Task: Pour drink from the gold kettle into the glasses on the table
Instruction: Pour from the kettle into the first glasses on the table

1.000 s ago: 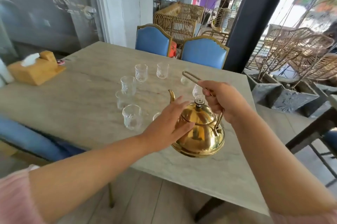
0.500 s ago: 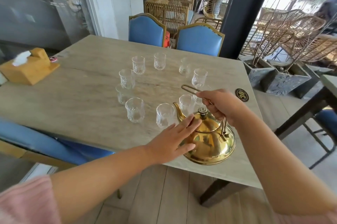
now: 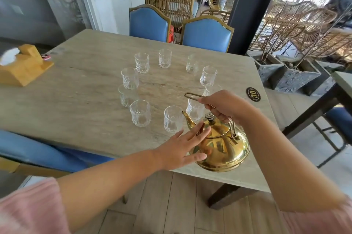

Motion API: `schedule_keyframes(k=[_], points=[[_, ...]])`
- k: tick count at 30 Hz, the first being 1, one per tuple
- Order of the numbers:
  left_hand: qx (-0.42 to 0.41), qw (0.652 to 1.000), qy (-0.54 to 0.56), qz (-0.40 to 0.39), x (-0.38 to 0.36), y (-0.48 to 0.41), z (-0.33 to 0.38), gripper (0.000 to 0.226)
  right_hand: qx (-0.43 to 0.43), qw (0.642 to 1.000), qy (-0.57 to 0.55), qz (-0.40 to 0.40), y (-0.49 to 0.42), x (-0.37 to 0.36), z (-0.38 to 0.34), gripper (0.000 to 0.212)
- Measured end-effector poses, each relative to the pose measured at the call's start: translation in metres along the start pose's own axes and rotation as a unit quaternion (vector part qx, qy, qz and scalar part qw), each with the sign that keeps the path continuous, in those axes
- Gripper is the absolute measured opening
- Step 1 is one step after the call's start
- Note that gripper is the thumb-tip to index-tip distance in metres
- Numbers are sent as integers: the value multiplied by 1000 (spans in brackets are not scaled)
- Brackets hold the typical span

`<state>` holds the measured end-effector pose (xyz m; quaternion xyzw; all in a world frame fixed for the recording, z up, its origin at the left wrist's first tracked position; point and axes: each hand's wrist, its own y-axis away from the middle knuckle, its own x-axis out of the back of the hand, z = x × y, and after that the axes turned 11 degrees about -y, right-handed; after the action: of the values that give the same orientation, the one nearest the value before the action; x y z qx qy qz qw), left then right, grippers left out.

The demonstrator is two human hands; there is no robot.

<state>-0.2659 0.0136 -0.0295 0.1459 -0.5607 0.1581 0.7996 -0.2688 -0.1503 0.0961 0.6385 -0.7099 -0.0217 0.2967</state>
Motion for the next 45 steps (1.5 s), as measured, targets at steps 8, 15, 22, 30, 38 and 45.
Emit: schedule_keyframes(k=[8,15,22,30,38,45], points=[[1,1000,27,7,-2,-2,0,67,7,1000,11,-15,-5,2,-3,34],[9,999,31,10,-5,-2,2,67,5,999,27,-31,-7,2,-4,36],[15,999,31,12,-5,-1,5,67,13,998,49,-41,-6,2,-6,36],[18,999,38,6,-4,1,11,65,10,997,68,-45,-4,1,-7,36],[21,999,33,6,-6,1,11,65,14,996,77,-49,-2,1,-8,36],[29,999,40,7,-5,3,15,65,21,995,87,-50,-3,0,-8,36]])
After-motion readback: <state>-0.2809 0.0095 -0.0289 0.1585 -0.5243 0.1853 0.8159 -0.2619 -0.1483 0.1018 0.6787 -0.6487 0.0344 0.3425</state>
